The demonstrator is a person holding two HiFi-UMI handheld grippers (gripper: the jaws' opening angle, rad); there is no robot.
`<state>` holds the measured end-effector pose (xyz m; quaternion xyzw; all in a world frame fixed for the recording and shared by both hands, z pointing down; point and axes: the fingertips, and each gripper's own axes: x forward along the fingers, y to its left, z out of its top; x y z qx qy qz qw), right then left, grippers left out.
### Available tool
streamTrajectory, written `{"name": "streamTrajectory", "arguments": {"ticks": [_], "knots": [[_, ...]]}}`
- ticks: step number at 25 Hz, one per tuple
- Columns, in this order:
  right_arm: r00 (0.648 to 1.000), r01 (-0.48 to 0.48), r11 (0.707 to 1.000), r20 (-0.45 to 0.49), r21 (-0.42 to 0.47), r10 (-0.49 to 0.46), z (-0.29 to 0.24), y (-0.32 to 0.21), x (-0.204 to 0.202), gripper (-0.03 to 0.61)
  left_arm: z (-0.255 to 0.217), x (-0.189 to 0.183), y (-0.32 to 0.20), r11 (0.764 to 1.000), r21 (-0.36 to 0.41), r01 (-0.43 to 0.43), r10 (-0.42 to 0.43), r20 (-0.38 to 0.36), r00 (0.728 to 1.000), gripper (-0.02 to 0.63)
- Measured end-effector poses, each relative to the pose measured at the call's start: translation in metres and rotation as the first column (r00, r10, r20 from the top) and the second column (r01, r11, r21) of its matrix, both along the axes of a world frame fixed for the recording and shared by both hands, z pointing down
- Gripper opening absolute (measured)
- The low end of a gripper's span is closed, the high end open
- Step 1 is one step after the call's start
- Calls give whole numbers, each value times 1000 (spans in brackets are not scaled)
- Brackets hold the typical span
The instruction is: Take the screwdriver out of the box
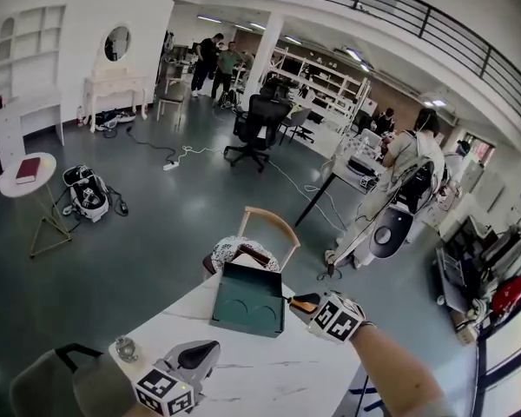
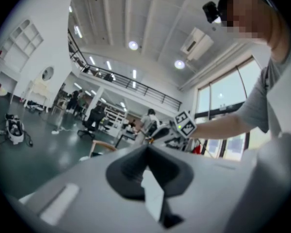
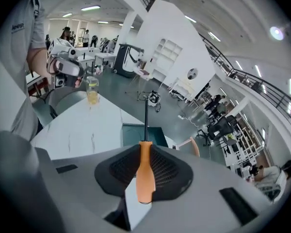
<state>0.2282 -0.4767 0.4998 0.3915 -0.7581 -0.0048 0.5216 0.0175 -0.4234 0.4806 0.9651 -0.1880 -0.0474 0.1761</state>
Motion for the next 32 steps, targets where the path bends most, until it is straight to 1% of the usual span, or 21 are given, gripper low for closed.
{"name": "streamTrajectory", "arguments": {"ticks": [4, 10, 13, 16, 18, 21, 24, 26, 29, 32], "knots": [[993, -66, 998, 103, 10, 65, 2, 59, -8, 66, -6, -5, 16, 1000, -8, -24, 24, 12, 1000, 3], [966, -141, 990, 223, 22, 132, 19, 136, -1, 66, 0, -8, 42, 1000, -6, -9, 9, 55, 998, 3], [941, -171, 984, 301, 40, 152, 25, 168, 8, 67, 6, -7, 63, 1000, -14, 13, -11, 92, 996, 3], [907, -204, 976, 391, 74, 160, 20, 198, 23, 67, 8, 0, 90, 999, -26, 44, -40, 128, 991, 3], [880, -220, 971, 448, 94, 157, 15, 217, 35, 66, 6, 11, 111, 997, -31, 64, -59, 147, 987, 3], [845, -217, 969, 520, 114, 128, 7, 248, 47, 67, 1, 28, 148, 995, -32, 91, -85, 169, 982, 3], [814, -206, 970, 573, 129, 97, -4, 277, 66, 67, -11, 47, 182, 993, -44, 114, -105, 169, 980, 3], [795, -193, 972, 602, 137, 73, -12, 293, 76, 66, -19, 57, 203, 991, -41, 127, -118, 181, 976, 3], [768, -173, 975, 639, 142, 43, -18, 316, 81, 67, -27, 60, 230, 988, -25, 155, -146, 202, 968, 3], [742, -166, 975, 670, 149, 24, -28, 331, 84, 67, -38, 60, 248, 984, -13, 179, -173, 196, 965, 3]]}}
